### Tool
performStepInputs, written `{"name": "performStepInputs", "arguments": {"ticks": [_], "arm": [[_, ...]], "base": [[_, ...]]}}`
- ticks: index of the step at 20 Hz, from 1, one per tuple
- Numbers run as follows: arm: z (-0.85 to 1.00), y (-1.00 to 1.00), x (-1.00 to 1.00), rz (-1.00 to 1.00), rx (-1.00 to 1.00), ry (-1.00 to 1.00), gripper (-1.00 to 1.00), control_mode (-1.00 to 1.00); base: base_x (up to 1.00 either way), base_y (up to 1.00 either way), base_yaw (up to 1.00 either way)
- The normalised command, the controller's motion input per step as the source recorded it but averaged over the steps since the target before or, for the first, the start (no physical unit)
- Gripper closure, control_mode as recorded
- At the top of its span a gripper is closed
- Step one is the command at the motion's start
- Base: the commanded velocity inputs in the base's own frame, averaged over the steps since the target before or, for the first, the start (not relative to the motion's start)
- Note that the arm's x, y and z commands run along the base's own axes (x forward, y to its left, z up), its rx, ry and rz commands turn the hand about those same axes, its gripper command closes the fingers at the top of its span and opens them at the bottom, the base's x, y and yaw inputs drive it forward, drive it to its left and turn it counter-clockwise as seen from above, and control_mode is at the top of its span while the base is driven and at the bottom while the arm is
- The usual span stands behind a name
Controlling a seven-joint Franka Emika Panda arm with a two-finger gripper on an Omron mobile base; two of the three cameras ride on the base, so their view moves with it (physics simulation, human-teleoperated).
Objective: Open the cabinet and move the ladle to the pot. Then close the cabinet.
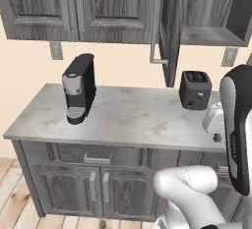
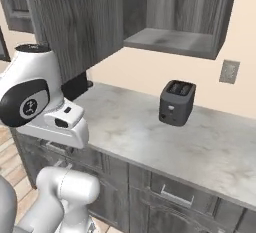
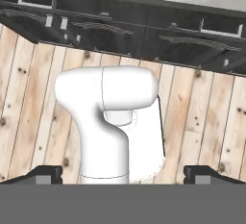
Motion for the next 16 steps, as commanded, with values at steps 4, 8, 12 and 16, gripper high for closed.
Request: {"name": "performStepInputs", "arguments": {"ticks": [4,8,12,16], "arm": [[0.0,0.0,0.0,0.0,0.0,0.0,-1.0,1.0],[0.0,0.0,0.0,0.0,0.0,0.0,-1.0,1.0],[0.0,0.0,0.0,0.0,0.0,0.0,-1.0,1.0],[0.0,0.0,0.0,0.0,0.0,0.0,-1.0,1.0]], "base": [[0.53,-0.58,-0.19],[0.83,-0.08,-0.29],[0.51,-0.01,-0.33],[0.38,-0.01,-0.39]]}}
